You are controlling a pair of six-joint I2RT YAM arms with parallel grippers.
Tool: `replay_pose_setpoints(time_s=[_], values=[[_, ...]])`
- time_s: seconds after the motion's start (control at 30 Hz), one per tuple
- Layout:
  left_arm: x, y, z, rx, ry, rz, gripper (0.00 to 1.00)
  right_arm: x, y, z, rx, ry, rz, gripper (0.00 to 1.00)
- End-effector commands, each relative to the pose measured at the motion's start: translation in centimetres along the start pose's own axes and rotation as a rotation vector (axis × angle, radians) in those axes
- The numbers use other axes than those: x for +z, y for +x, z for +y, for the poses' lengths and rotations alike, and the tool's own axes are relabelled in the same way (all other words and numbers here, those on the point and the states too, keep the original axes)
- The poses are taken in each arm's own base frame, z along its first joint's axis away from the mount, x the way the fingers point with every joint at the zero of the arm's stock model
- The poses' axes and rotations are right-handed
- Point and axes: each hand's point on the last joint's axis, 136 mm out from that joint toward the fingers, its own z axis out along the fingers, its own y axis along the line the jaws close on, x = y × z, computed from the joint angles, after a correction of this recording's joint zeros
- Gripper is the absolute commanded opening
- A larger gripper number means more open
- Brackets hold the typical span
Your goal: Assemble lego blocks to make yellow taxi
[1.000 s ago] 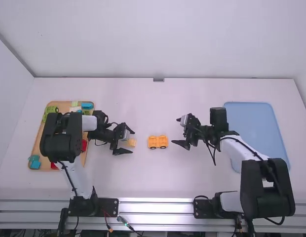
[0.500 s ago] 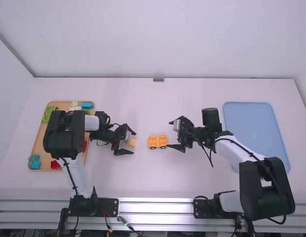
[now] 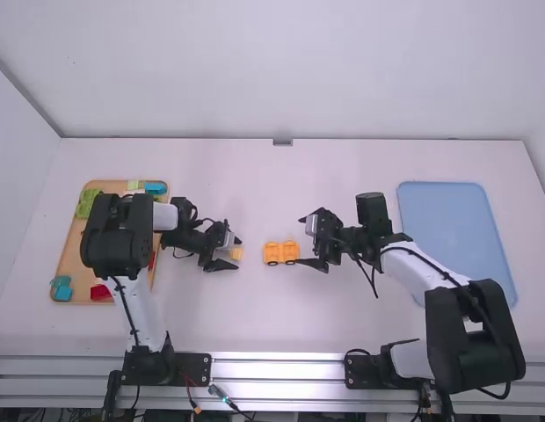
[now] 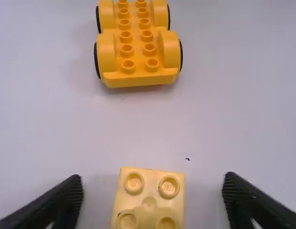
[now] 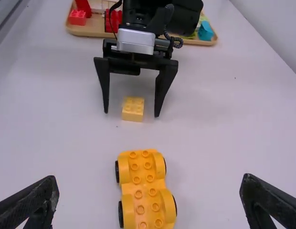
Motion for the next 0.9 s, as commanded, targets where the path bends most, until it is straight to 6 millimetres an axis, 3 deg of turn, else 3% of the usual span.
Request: replay_pose_setpoints(time_s=[0.0, 0.3, 0.57, 0.7, 0.87], values=[[0.2, 0.4, -0.1, -0.004, 0.007, 0.009, 0.62, 0.1, -0.3, -0.4, -0.008, 0.001, -0.002, 0.99], [0.2, 0.4, -0.2, -0.009, 0.011, 0.012, 0.41, 0.1, 0.6, -0.6, 0.007, 0.018, 0.045, 0.99], [0.2, -0.2, 0.0, -0.003, 0.003, -0.021, 0.36, 0.1, 2.3, -0.3, -0.01, 0.036, 0.106, 0.99], [0.3, -0.2, 0.0, 0.0, 0.005, -0.021, 0.29, 0.5, 2.9, 2.0, -0.084, -0.04, 0.041, 0.99], [0.4, -0.2, 0.0, 0.003, 0.006, -0.018, 0.27, 0.9, 4.2, 1.6, -0.05, -0.017, -0.027, 0.99]])
